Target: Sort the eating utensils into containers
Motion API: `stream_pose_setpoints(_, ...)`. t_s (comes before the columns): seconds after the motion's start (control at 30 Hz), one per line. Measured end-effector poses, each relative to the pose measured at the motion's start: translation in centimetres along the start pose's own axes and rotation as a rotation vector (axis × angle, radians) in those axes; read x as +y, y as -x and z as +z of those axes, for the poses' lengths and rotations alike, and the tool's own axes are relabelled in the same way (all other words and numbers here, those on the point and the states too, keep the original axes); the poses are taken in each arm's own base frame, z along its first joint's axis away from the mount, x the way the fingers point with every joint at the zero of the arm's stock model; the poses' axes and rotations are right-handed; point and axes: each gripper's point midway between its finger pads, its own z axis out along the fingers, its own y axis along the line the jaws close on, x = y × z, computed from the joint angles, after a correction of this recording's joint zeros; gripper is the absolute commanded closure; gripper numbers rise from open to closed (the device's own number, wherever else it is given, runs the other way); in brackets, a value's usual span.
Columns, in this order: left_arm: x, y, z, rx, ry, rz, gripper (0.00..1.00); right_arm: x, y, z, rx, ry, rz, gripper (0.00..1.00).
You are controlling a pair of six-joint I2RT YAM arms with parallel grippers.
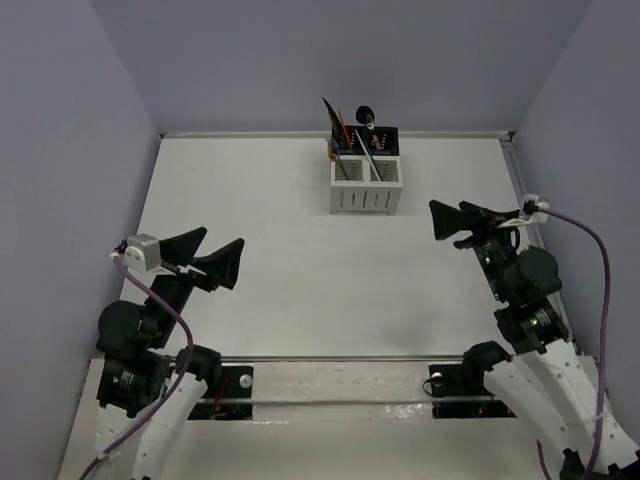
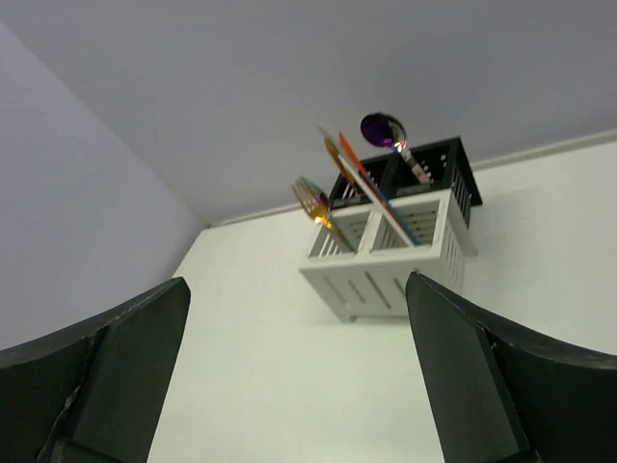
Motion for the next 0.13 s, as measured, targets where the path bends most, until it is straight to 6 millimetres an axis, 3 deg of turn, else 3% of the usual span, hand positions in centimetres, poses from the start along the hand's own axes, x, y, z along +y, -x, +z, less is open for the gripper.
stream_pose_setpoints(0.13, -1.7, 4.3, -1.3, -0.095, -0.03, 0.017, 0.01, -1.0, -1.8, -4.7, 0.055, -0.01, 0.034, 0.0)
